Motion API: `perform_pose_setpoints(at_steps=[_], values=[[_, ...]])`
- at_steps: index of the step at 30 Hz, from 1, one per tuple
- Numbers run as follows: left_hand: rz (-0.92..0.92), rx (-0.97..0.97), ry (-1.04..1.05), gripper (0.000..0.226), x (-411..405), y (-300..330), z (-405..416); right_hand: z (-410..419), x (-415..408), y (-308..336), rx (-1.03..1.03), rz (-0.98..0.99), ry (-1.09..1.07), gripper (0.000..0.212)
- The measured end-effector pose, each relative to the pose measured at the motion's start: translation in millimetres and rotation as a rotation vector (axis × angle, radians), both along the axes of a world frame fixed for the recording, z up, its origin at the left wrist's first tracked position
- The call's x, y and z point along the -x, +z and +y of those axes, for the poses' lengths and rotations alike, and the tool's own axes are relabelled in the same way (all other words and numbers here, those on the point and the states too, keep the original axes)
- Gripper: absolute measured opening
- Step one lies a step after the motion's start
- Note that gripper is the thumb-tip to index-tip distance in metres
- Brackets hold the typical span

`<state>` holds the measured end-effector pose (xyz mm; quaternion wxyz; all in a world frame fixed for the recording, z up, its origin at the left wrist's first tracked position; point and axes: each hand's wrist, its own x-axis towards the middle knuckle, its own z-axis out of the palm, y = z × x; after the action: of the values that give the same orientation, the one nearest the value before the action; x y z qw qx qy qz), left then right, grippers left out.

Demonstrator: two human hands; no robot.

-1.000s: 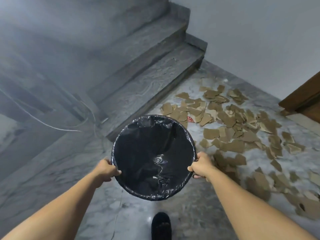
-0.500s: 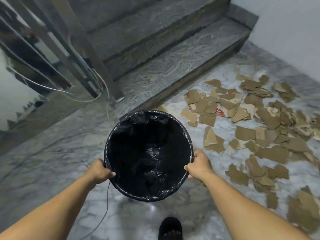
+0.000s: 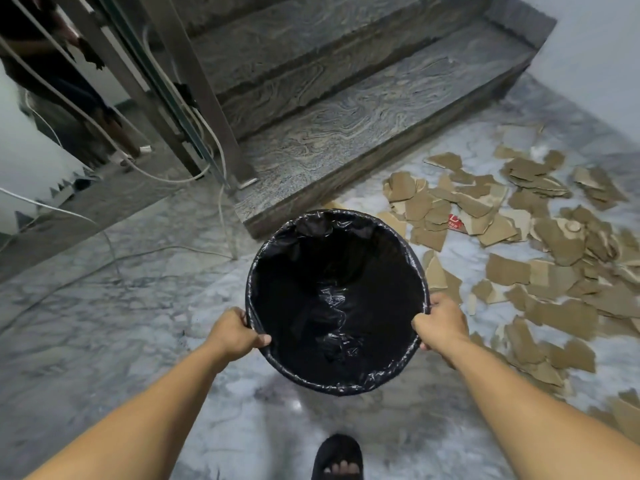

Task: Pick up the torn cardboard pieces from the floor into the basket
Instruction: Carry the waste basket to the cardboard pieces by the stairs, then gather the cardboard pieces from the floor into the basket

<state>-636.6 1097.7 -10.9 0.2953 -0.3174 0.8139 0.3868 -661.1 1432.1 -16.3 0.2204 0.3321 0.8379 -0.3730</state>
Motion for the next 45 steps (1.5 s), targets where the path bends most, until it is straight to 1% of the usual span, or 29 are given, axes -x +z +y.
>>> perform_pose_setpoints(at_steps=[2, 5, 7, 12, 14, 17, 19, 21, 22, 24, 25, 26, 27, 28, 30, 31, 33, 36, 37, 38, 39, 41, 43, 45], values=[[0.004, -0.025, -0.044, 0.035, 9, -2, 17, 15, 4, 8, -0.046, 0.010, -0.053, 0.028], [0.027, -0.076, -0.092, 0.018, 22, -1, 51, 40, 9, 14, -0.096, 0.019, -0.090, 0.021], [0.036, -0.098, -0.101, 0.016, 28, -8, 65, 55, 11, 11, -0.132, 0.016, -0.096, 0.023], [0.048, -0.092, -0.157, 0.016, 40, -25, 95, 84, 10, -7, -0.195, -0.010, -0.110, 0.032], [0.043, -0.075, -0.162, 0.018, 39, -30, 103, 89, 8, -11, -0.190, 0.000, -0.114, 0.033], [0.028, -0.048, -0.166, 0.030, 38, -36, 110, 94, 6, -16, -0.149, 0.015, -0.134, 0.033], [0.025, -0.022, -0.183, 0.028, 38, -37, 114, 98, 4, -18, -0.106, 0.038, -0.132, 0.035], [0.019, 0.068, -0.233, 0.026, 38, -30, 121, 104, -1, -20, -0.050, 0.057, -0.122, 0.044], [0.023, 0.148, -0.265, 0.032, 37, -23, 127, 111, -5, -20, -0.019, 0.061, -0.119, 0.050], [0.043, 0.354, -0.314, 0.062, 37, -10, 138, 121, -10, -16, 0.013, 0.060, -0.100, 0.058], [0.060, 0.446, -0.337, 0.075, 35, -2, 149, 130, -15, -5, 0.027, 0.051, -0.094, 0.055], [0.093, 0.514, -0.367, 0.082, 34, 4, 160, 138, -18, 2, 0.039, 0.048, -0.084, 0.048], [0.141, 0.569, -0.412, 0.083, 29, 13, 176, 151, -25, 12, 0.055, 0.037, -0.071, 0.040], [0.198, 0.611, -0.469, 0.082, 26, 20, 191, 163, -29, 17, 0.068, 0.012, -0.048, 0.037], [0.318, 0.656, -0.569, 0.074, 16, 33, 230, 198, -43, 28, 0.062, -0.027, -0.004, 0.043], [0.362, 0.645, -0.589, 0.069, 12, 38, 246, 212, -49, 32, 0.053, -0.033, 0.009, 0.044], [0.435, 0.608, -0.582, 0.054, -2, 46, 288, 250, -67, 40, 0.058, -0.052, 0.053, 0.038], [0.517, 0.461, -0.573, 0.032, -28, 49, 358, 316, -101, 39, 0.076, -0.093, 0.062, 0.031], [0.529, 0.400, -0.570, 0.024, -37, 48, 378, 335, -110, 37, 0.073, -0.111, 0.080, 0.023], [0.531, 0.353, -0.575, 0.018, -46, 44, 402, 358, -120, 35, 0.058, -0.120, 0.095, 0.009], [0.511, 0.323, -0.584, 0.015, -51, 38, 421, 378, -128, 30, 0.043, -0.126, 0.098, 0.007], [0.444, 0.282, -0.633, 0.014, -62, 15, 459, 420, -145, 16, 0.015, -0.155, 0.074, 0.010], [0.368, 0.255, -0.714, 0.023, -69, -16, 489, 452, -159, -6, -0.002, -0.164, 0.045, 0.011], [0.302, 0.245, -0.793, 0.028, -73, -51, 511, 477, -172, -36, -0.013, -0.176, 0.025, 0.017]])
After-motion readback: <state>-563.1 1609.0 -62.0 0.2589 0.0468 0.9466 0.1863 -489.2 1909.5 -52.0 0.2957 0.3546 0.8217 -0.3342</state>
